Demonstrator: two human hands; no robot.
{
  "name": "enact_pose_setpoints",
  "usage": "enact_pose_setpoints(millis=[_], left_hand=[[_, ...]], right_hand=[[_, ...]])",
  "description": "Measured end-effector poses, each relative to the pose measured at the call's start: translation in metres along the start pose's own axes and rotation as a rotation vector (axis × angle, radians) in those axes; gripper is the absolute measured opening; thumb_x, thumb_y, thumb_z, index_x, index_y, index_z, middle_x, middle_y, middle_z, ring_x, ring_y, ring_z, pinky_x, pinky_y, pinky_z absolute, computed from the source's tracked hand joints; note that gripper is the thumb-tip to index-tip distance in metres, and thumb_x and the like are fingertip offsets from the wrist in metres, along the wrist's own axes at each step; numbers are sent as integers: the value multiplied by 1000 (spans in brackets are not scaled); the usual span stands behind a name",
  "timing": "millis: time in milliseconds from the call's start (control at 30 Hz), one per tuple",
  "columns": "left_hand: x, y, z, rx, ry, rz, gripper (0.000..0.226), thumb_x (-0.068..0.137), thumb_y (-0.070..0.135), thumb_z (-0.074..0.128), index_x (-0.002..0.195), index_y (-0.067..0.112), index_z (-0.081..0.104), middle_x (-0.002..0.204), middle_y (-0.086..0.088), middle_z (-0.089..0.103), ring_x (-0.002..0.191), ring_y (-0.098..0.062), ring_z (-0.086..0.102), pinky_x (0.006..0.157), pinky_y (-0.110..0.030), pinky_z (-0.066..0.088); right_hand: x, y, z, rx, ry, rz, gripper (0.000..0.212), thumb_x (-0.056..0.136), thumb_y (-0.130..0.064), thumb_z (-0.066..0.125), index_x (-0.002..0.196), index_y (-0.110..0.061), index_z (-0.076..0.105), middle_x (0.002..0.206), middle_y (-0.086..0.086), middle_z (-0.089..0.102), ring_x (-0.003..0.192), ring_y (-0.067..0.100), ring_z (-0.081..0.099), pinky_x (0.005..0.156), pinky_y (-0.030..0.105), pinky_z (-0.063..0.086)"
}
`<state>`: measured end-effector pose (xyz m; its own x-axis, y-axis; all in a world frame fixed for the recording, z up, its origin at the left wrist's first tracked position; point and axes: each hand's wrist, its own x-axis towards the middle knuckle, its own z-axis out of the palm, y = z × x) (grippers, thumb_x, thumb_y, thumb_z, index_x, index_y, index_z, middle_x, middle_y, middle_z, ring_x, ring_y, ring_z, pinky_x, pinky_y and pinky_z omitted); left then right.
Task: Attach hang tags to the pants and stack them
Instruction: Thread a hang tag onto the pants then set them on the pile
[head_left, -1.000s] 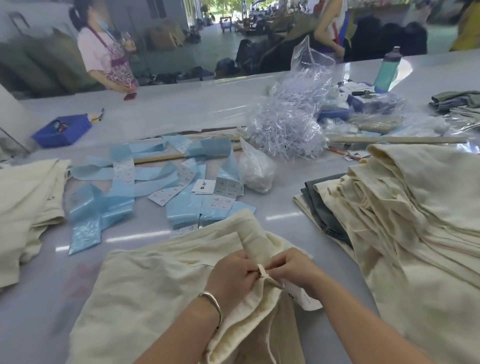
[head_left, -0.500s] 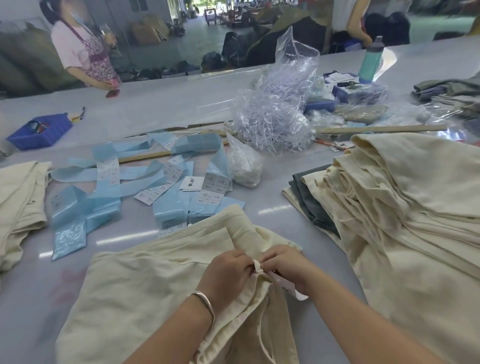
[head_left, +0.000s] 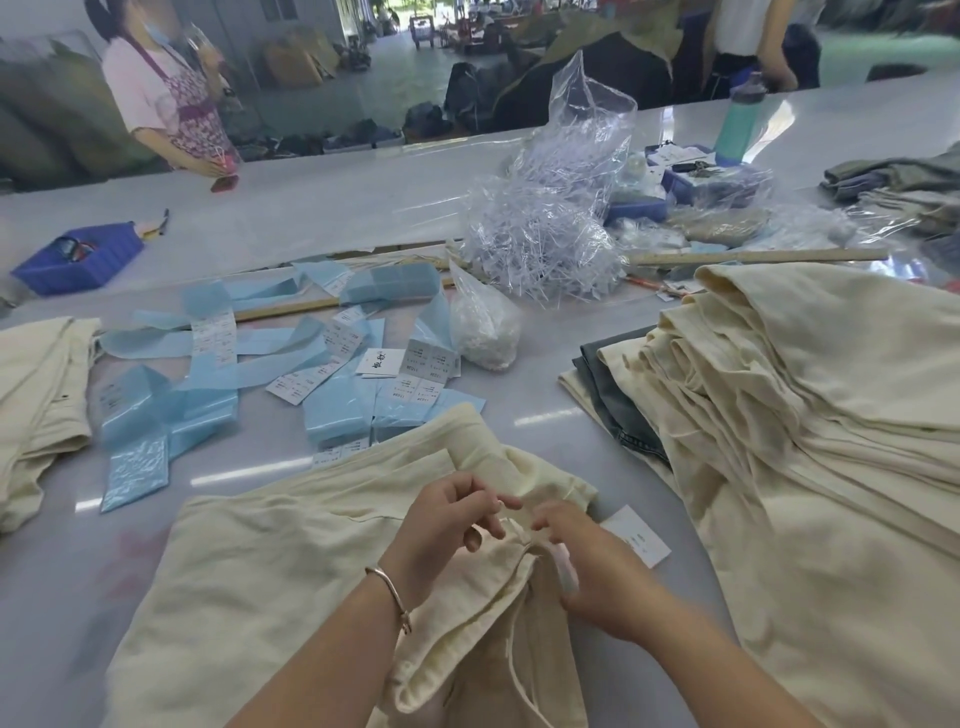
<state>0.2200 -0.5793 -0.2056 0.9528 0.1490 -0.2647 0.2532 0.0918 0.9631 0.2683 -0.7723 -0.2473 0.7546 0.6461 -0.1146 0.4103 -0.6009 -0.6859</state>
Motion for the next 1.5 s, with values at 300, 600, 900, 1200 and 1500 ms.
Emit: enact_pose_setpoints(millis=[300, 600, 900, 1200, 1500], left_hand=[[3, -1, 12, 36, -2, -1, 15, 68, 0, 73, 73, 8, 62, 61, -8, 55, 48, -13, 43, 47, -20, 38], [18, 8, 21, -69, 95, 48, 12, 81, -8, 69, 91, -3, 70, 75, -16, 69, 60, -17, 62, 61, -25, 53], [29, 1, 10, -88, 313, 4, 16, 87, -12, 61, 96, 1, 65, 71, -14, 69, 56, -15, 64, 57, -23, 56], [31, 4, 5, 0, 290, 4, 9, 83, -9, 66, 86, -1, 69, 72, -15, 72, 58, -16, 67, 57, -23, 56], [33, 1, 17, 144, 193, 4, 15, 88, -9, 60, 80, 3, 62, 65, -5, 66, 56, -9, 63, 56, -21, 54]], right_hand=[[7, 17, -28, 478, 317, 121, 27, 68, 15, 68, 77, -11, 68, 74, 2, 71, 69, 12, 66, 65, 30, 54], [59, 17, -30, 1161, 310, 387, 23, 83, 19, 55, 78, -3, 63, 82, 16, 72, 71, 27, 69, 68, 41, 58], [61, 30, -11, -77, 617, -100, 19, 72, 10, 64, 78, -7, 68, 86, 0, 61, 82, 20, 54, 71, 27, 44], [43, 29, -3, -57, 222, -186, 17, 68, -5, 70, 84, -11, 69, 84, -3, 66, 82, 17, 58, 72, 27, 46], [57, 32, 8, -145, 359, -276, 15, 69, 7, 69, 63, -6, 67, 66, 4, 62, 62, 25, 57, 60, 27, 43]])
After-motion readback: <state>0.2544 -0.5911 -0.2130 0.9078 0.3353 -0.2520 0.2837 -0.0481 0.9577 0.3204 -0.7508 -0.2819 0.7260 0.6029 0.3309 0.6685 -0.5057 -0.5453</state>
